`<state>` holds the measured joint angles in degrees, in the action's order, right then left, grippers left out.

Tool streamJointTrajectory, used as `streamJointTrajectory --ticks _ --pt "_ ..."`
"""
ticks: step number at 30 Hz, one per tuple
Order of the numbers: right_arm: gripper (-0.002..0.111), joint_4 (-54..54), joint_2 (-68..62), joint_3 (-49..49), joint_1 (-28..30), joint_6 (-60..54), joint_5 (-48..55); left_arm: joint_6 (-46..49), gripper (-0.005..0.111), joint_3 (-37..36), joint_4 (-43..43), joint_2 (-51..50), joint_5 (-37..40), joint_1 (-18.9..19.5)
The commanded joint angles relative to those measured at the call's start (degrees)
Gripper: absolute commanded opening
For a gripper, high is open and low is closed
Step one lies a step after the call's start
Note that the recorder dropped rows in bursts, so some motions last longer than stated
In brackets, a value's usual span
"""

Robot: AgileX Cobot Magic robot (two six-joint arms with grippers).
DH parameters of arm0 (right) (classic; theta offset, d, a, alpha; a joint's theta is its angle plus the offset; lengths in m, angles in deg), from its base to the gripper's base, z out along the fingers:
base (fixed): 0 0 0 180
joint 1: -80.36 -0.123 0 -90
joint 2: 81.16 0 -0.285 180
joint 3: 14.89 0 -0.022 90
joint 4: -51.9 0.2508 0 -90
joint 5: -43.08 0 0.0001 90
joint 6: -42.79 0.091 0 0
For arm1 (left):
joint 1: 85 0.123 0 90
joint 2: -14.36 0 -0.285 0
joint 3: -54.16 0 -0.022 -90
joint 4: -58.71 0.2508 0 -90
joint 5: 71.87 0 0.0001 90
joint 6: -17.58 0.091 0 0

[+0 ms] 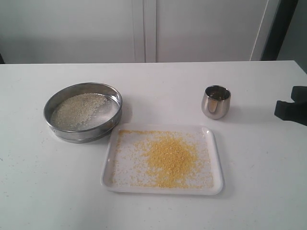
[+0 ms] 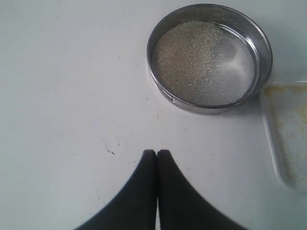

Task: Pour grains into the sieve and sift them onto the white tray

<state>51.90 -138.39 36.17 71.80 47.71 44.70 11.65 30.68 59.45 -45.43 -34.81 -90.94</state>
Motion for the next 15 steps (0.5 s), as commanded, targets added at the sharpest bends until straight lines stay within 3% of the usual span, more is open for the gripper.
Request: streamJointTrajectory --ticks 1,8,15 --pt "0.0 0.0 0.2 0.19 -0.04 -0.14 -0.42 -0.75 0.0 -3.34 -1.77 6.64 5.57 0.16" --pt "0.0 0.0 0.2 0.19 -0.04 -0.14 -0.42 1.78 0.0 -6.68 -2.93 17.61 16.89 0.16" --pt "0.0 0.0 0.2 0.19 -0.04 -0.14 -0.42 3.2 0.0 -6.97 -3.06 18.35 10.43 0.16"
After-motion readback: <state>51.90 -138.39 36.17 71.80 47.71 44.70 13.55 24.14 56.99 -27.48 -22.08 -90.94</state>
